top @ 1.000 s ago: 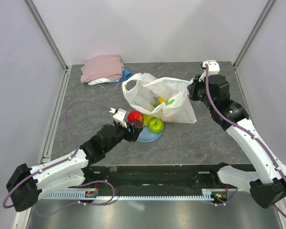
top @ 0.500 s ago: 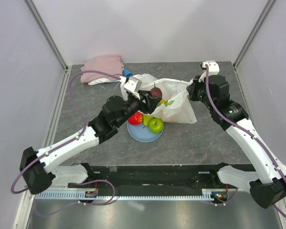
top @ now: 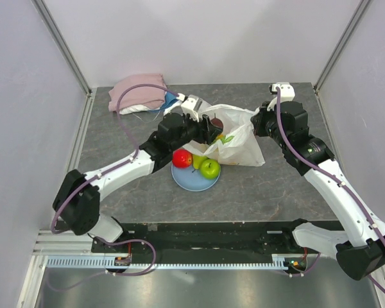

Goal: Place the fruits into the plastic bag

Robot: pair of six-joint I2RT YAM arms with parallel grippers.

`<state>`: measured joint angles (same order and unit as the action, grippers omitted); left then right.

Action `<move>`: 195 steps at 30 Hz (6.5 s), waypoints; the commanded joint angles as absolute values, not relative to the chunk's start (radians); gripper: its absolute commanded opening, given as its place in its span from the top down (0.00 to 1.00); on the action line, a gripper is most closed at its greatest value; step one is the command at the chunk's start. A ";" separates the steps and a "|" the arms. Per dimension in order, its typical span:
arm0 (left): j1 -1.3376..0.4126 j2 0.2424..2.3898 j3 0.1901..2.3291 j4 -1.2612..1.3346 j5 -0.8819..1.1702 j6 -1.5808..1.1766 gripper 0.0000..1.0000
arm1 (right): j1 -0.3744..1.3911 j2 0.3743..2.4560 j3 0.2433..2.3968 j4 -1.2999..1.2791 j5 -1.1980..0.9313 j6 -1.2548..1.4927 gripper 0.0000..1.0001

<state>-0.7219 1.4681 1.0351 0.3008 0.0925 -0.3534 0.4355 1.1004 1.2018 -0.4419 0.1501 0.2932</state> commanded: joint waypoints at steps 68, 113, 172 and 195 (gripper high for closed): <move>-0.727 1.089 0.810 0.330 0.439 -0.065 0.03 | 0.426 1.111 1.204 -0.426 0.147 0.299 1.00; -0.888 1.485 0.736 0.330 -0.150 -0.264 0.11 | 0.425 1.109 1.204 -0.433 0.133 0.310 1.00; -0.960 1.111 0.493 0.351 -0.020 -0.183 0.34 | 0.423 1.092 1.192 -0.431 0.144 0.310 1.00; -0.740 1.196 0.957 0.253 0.138 -0.182 0.33 | 0.422 1.081 1.189 -0.422 0.118 0.325 1.00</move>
<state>-0.8627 1.0744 0.9016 0.2413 -0.0177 -0.0952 0.4271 1.1114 1.1889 -0.4416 0.1272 0.3134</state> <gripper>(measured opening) 0.829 0.010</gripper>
